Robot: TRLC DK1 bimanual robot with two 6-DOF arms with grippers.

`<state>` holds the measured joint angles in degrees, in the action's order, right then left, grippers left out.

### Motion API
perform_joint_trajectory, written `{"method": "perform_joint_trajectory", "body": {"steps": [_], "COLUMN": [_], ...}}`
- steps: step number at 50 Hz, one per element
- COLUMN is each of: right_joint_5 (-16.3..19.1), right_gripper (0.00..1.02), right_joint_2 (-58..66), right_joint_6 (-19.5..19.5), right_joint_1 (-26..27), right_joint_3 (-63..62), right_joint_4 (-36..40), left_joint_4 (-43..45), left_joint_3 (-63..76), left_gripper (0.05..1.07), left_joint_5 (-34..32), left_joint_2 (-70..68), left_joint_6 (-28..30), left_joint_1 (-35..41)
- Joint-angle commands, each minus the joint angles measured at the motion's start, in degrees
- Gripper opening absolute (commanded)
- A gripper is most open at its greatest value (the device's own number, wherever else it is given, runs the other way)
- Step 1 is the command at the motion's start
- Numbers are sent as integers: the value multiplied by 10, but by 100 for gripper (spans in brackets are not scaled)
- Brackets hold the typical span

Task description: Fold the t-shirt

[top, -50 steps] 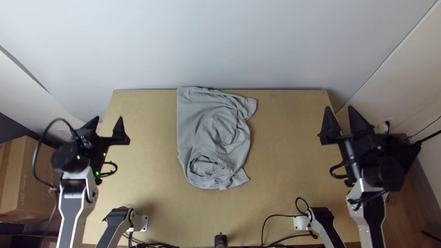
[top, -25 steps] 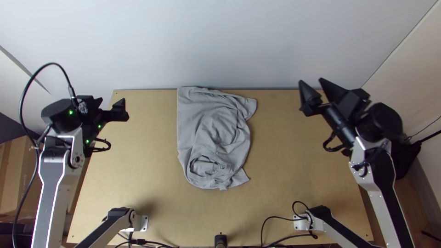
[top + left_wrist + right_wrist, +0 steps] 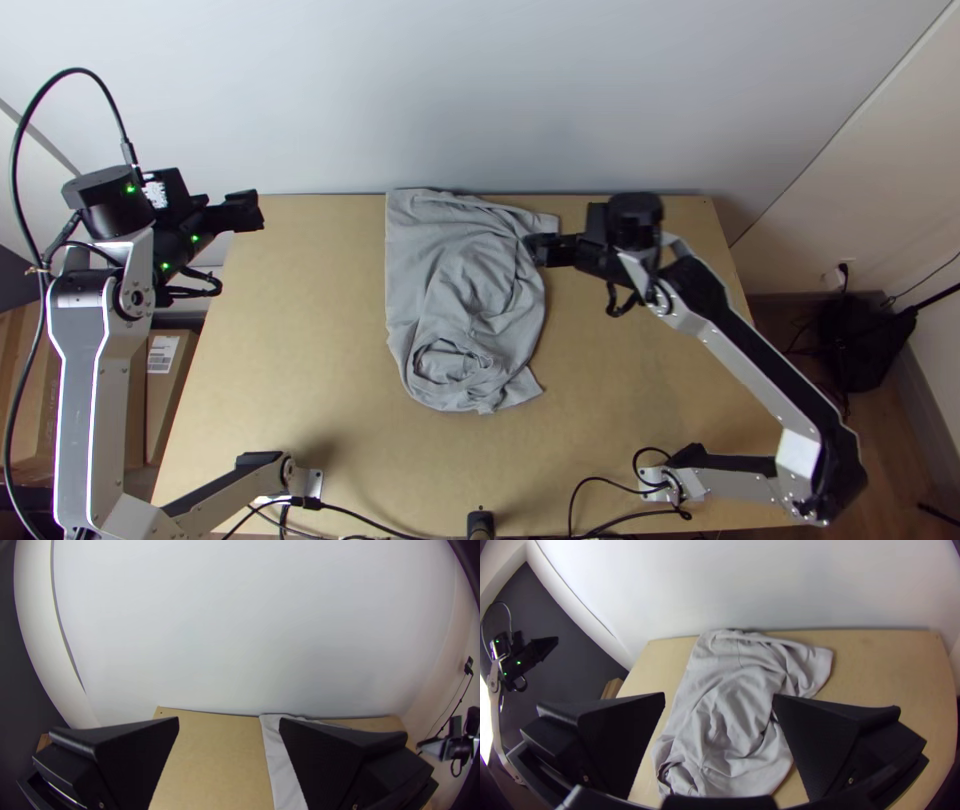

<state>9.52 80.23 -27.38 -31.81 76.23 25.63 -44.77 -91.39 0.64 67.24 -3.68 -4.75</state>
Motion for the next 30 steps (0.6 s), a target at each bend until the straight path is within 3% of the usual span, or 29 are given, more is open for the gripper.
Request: {"method": "perform_joint_trajectory", "body": {"steps": [1,8,16,23,30], "right_joint_5": [3,4,5,16,29], "right_gripper": [99,99,98,84,83], "right_joint_2": [35,92,144,205,258], "right_joint_6": [-49,-108,-120,-126,-128], "right_joint_1": [-33,-57,-85,-87,-87], "right_joint_3": [15,26,38,64,89], "right_joint_4": [9,33,36,42,46], "left_joint_4": [-19,-33,-59,-63,-64], "left_joint_3": [-18,-19,-31,-30,-32], "left_gripper": [102,102,102,102,102], "left_joint_5": [3,3,3,3,3], "left_joint_2": [8,7,10,12,17], "left_joint_6": [-17,-21,-32,-32,-31], "left_joint_1": [-9,-10,-7,-8,-8]}}
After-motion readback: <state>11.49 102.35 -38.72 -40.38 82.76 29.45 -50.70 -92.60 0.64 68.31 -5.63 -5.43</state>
